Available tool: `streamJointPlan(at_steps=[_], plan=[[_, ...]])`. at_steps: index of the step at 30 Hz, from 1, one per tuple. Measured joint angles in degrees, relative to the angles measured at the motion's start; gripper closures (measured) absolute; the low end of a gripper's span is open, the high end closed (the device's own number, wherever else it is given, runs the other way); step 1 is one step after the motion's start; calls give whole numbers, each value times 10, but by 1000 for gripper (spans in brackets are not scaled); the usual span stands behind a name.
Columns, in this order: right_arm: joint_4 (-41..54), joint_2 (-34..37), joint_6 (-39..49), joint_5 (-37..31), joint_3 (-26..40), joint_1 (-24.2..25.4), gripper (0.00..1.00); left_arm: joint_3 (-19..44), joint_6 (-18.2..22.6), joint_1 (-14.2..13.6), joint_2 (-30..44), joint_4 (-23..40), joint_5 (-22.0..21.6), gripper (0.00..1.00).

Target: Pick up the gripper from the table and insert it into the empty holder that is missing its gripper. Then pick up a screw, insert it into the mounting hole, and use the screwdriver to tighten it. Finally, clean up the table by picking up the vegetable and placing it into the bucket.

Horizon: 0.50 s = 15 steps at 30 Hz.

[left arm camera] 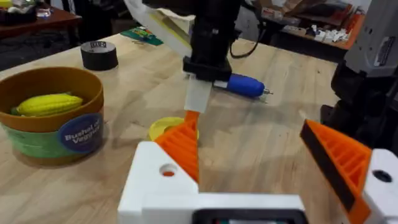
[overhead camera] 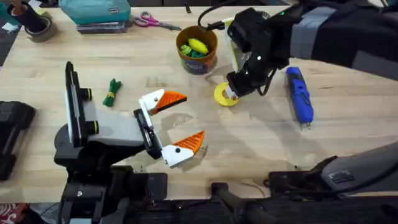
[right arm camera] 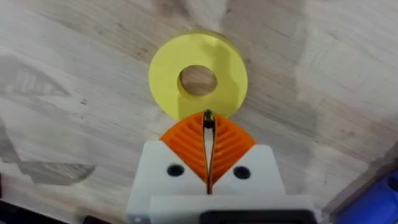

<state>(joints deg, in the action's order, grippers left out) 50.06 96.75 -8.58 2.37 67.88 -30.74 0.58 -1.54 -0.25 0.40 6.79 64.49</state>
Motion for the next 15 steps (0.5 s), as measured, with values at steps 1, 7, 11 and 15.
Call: streamJointPlan(at_steps=[1, 7, 11, 15], plan=[[9, 0, 0, 0, 9, 0, 994, 0, 0, 0, 0, 0, 0, 14], [92, -1, 0, 0, 106, 0, 994, 0, 0, 0, 0, 0, 0, 15], [161, -1, 7, -1, 200, 0, 994, 0, 0, 0, 0, 0, 0, 15], [238, -2, 18, -18, 301, 0, 994, 0, 0, 0, 0, 0, 0, 15]])
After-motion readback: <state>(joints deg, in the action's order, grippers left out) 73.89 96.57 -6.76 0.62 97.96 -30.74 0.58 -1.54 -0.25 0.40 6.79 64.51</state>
